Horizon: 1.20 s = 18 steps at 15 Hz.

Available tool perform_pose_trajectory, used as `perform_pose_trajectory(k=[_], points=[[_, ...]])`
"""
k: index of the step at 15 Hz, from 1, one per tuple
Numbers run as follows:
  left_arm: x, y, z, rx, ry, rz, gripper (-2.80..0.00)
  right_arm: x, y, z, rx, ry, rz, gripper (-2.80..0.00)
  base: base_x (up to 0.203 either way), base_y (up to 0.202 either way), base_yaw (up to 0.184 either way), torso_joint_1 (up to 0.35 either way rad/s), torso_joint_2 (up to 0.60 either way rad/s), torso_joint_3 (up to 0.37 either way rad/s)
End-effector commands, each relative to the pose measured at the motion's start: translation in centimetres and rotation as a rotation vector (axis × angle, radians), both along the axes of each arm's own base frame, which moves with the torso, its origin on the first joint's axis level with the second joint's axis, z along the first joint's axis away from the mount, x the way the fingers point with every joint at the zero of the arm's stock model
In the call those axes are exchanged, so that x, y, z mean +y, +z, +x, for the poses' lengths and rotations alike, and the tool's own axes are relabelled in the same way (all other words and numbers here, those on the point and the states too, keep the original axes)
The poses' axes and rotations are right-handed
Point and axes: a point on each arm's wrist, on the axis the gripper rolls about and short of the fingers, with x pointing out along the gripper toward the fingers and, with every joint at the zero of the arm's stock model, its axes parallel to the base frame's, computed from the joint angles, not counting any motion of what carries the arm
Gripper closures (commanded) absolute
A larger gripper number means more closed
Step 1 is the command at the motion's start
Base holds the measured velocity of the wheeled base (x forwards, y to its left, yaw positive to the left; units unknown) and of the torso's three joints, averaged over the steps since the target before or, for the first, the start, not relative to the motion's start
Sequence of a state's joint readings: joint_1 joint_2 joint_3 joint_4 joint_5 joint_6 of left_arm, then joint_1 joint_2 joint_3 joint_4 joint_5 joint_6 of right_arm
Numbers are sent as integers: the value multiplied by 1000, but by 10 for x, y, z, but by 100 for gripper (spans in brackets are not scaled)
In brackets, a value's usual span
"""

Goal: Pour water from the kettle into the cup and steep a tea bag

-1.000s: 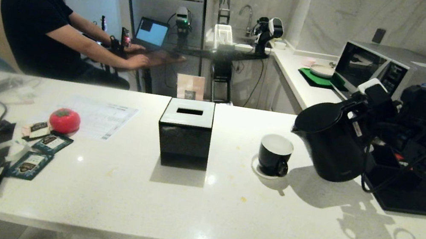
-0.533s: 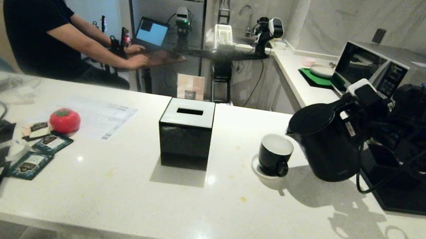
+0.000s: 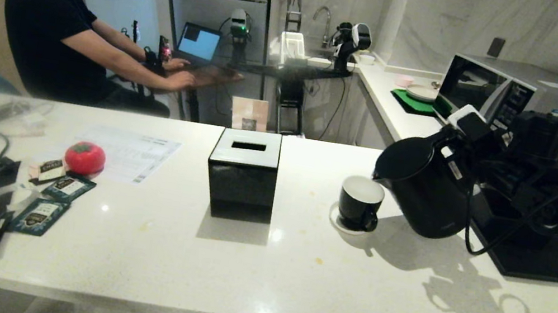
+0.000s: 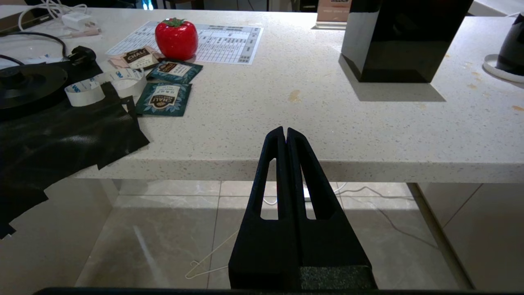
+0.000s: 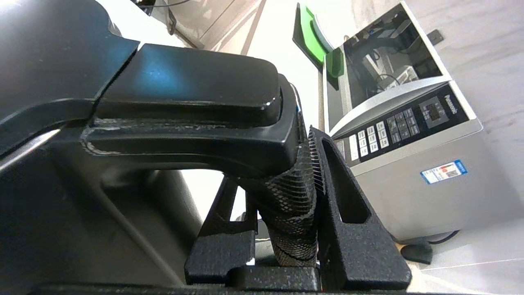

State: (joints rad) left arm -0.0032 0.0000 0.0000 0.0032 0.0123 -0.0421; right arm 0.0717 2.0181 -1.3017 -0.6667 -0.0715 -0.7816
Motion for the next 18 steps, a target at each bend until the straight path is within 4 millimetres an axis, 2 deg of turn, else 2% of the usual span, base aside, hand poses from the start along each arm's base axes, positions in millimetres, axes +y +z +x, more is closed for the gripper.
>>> perform_pose_trajectory(k=[1,18], points=[[0,0,0,0,1,-1,0,1,1,0,-5,3,-9,0,0,0,0,0,0,0],[0,0,0,0,2,-1,0,3,6,0,-56,14,-142,0,0,0,0,0,0,0]])
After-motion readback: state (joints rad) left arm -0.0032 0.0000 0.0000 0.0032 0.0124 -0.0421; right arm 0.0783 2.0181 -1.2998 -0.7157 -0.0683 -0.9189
